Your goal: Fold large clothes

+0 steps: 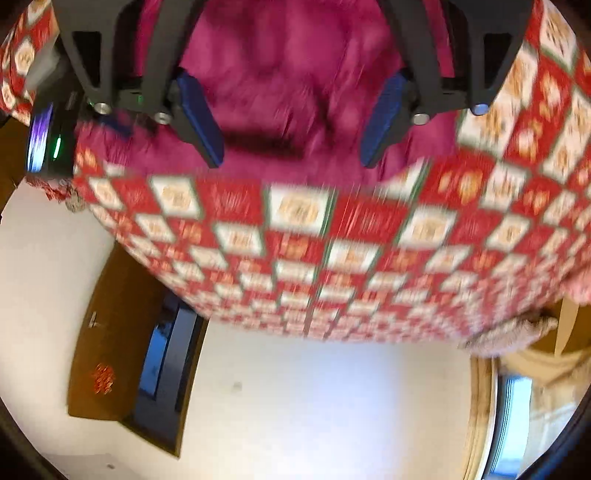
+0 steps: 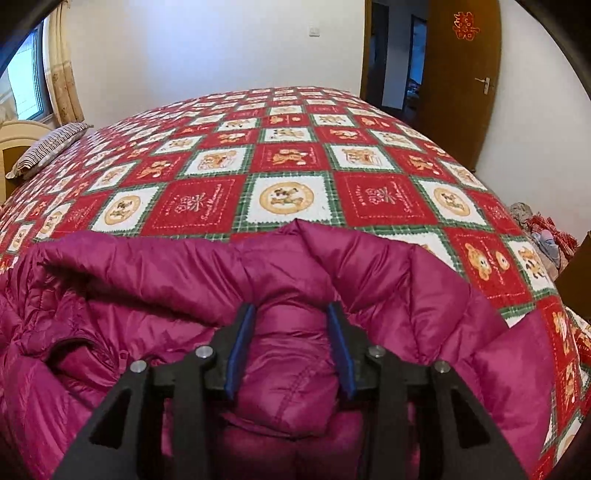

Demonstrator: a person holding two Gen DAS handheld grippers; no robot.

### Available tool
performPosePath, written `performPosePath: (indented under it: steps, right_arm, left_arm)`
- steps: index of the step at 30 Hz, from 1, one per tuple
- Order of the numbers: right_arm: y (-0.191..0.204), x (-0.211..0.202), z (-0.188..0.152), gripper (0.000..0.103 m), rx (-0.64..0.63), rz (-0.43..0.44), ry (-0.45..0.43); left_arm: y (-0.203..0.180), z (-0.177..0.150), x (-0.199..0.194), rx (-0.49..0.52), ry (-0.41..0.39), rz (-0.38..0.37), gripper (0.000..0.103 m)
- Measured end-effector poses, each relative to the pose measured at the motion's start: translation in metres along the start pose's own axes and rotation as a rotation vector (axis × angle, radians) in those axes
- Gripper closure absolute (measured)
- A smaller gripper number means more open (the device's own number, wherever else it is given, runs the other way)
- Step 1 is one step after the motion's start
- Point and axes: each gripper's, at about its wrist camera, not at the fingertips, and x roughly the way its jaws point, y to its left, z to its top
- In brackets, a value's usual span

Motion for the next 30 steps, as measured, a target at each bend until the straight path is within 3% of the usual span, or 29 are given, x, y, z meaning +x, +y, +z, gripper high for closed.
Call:
performPosePath:
  steps: [2, 5, 8, 11, 18, 25, 27, 30]
  right_arm:
    - [0.000, 0.000, 0.000, 0.058, -0.001, 0.000, -0.002]
    - [-0.003, -0.001, -0.002, 0.058, 0.014, 0.016, -0.009]
    - [-0.006, -0.001, -0.002, 0.058, 0.030, 0.036, -0.014]
    - [-0.008, -0.001, -0.002, 0.056, 0.038, 0.054, -0.019]
    - [-0.003, 0.000, -0.002, 0.052, 0.019, 0.043, -0.015]
    - [-0.004, -0.001, -0.001, 0.045, 0.015, 0.060, -0.018]
    - [-0.005, -0.008, 0.001, 0.048, 0.025, 0.006, -0.026]
    - [-0.016, -0.029, 0.005, 0.048, 0.081, -0.063, -0.118]
  left_arm:
    - [-0.012, 0.019, 0.020, 0.016, 0.015, 0.025, 0.024]
    - [-0.023, 0.023, 0.067, 0.041, 0.118, 0.084, 0.024]
    - [-0.015, 0.000, 0.103, 0.010, 0.209, 0.189, 0.024]
    - [-0.003, -0.033, 0.125, -0.018, 0.295, 0.183, 0.024]
    - [-0.016, -0.031, 0.135, 0.052, 0.282, 0.258, 0.017]
    - [-0.013, -0.032, 0.135, 0.039, 0.275, 0.252, 0.016]
    - [-0.014, -0.032, 0.135, 0.043, 0.272, 0.255, 0.016]
    - [-0.013, -0.032, 0.134, 0.037, 0.269, 0.249, 0.016]
